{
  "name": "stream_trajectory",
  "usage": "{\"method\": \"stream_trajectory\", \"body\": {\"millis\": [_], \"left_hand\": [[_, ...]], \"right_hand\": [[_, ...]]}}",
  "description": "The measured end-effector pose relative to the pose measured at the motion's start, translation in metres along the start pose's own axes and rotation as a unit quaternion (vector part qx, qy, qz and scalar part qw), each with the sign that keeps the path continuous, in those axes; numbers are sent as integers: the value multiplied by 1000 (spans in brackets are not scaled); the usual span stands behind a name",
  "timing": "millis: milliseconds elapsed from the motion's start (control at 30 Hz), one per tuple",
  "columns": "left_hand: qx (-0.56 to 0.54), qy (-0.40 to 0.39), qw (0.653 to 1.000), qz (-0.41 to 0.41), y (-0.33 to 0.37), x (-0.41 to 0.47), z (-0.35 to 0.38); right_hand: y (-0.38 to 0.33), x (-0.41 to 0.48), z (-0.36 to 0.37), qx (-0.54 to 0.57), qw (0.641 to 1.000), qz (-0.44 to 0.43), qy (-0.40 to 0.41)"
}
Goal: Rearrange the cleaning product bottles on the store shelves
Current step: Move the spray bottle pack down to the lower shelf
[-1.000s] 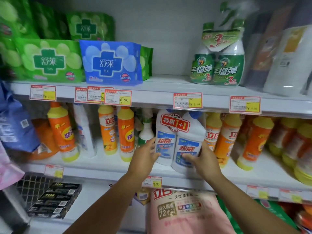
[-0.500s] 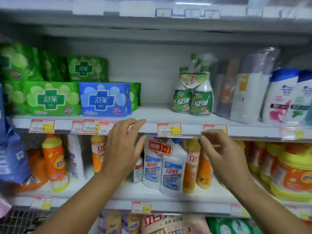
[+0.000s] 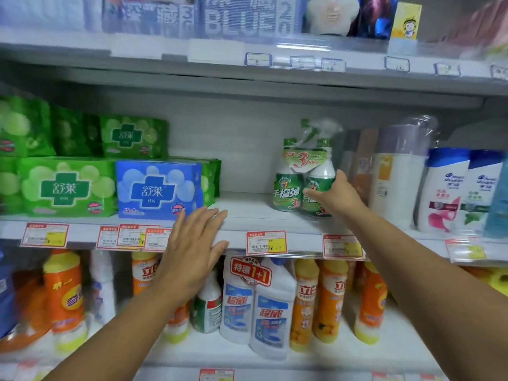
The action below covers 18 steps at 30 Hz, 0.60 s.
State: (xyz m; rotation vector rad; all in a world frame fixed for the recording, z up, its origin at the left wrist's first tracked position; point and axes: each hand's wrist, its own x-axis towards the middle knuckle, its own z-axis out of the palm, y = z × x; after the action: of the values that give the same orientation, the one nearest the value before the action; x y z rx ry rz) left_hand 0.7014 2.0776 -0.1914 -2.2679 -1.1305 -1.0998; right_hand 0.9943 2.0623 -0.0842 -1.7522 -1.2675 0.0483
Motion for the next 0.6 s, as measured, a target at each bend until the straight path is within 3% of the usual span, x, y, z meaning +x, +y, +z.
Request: {"method": "stream_trajectory", "body": {"millis": [100,200,400,600], "left_hand": [[3,1,1000,0,-1,-1,1],[8,0,1000,-1,1,-1,-1],[-13,-25,1000,-9,3,0,-8],[-127,-15,991,-37,12,-7,-39]], "right_hand": [[-4,6,6,-48,998,33,28],[-9,0,6,-47,998,13,46],[-22,-38,-13,32,982,-156,99],[-44,-103,-45,122,961,-241,62]]}}
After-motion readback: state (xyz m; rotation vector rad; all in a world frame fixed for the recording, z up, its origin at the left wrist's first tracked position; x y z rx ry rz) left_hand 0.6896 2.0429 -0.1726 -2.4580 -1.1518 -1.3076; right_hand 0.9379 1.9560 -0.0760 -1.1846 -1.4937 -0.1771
